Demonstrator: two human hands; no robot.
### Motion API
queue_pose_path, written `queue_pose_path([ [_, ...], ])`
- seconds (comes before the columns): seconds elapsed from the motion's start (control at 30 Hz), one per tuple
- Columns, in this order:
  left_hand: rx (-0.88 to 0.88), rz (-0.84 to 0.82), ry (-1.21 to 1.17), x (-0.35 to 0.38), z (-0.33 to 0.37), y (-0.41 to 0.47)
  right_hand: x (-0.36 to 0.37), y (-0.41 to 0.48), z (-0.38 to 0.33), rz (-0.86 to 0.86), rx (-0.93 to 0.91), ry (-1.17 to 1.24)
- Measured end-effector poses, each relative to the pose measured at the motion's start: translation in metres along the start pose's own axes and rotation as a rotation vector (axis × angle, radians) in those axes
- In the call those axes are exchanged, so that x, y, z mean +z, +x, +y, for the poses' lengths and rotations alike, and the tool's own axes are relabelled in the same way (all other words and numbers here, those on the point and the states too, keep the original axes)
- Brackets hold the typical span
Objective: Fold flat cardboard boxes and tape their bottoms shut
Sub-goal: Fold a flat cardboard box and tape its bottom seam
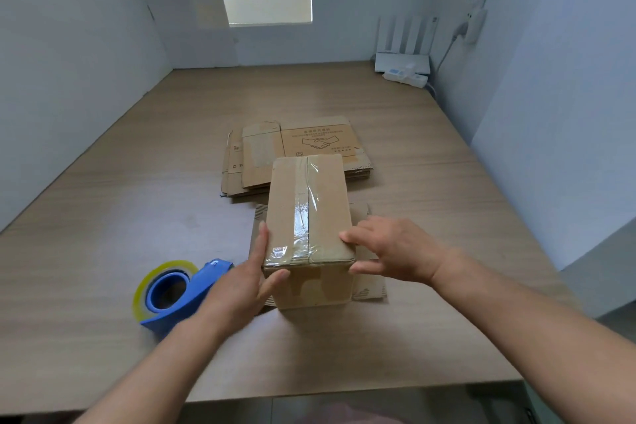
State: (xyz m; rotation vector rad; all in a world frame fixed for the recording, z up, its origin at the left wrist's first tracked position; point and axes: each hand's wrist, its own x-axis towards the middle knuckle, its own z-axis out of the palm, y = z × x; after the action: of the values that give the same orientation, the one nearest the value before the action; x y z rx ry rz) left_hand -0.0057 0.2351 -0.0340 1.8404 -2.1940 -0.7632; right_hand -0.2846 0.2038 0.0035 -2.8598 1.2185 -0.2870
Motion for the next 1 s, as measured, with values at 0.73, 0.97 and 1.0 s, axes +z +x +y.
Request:
queue_pose_path([
  [0.73, 0.257, 0.022, 0.010, -0.031, -0.020, 0.004, 0.019, -0.012, -0.003, 0.207, 0.044, 0.142],
  [0.97, 0.169, 0.102, -0.416, -0.015, -0.007, -0.004, 0.024, -0.017, -0.009, 0.138, 0.256, 0.346],
  [1.0, 0.164, 0.112, -0.395, -0.011, 0.000, -0.007, 0.025, -0.019, -0.011, 0.136, 0.323, 0.389],
])
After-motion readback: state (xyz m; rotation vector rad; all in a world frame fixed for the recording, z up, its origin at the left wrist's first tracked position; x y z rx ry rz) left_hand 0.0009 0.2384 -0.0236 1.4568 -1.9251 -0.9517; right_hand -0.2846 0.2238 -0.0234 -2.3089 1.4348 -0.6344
